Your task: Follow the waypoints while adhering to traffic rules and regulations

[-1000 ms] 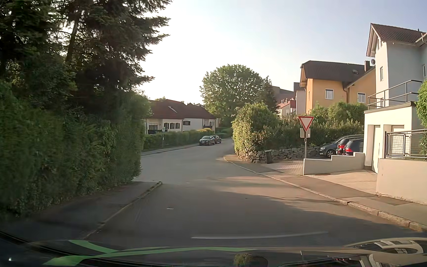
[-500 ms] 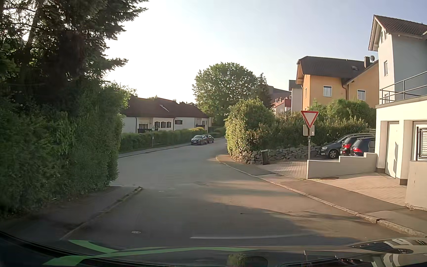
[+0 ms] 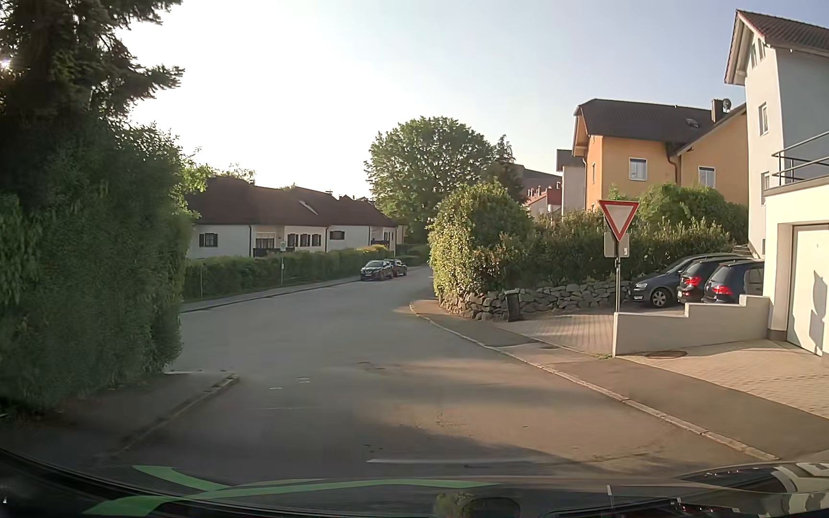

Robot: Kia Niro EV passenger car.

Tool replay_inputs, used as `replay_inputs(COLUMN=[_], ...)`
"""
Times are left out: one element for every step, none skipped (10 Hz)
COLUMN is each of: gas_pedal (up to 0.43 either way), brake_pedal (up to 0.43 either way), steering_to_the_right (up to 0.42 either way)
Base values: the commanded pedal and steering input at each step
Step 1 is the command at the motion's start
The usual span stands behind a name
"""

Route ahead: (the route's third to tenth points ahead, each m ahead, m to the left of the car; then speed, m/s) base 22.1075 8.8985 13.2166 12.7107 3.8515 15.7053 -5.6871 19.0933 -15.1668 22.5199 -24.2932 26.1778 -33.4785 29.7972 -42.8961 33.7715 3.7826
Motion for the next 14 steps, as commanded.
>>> replay_inputs(gas_pedal=[0.000,0.000,0.000,0.000,0.000,0.000,0.000,0.000,0.000,0.000,0.000,0.000,0.000,0.000], brake_pedal=[0.140,0.140,0.146,0.152,0.152,0.152,0.152,0.152,0.152,0.159,0.165,0.165,0.165,0.165], steering_to_the_right=[0.023,0.023,0.023,0.022,0.018,0.012,0.009,0.008,0.003,-0.001,-0.003,-0.006,-0.009,-0.010])
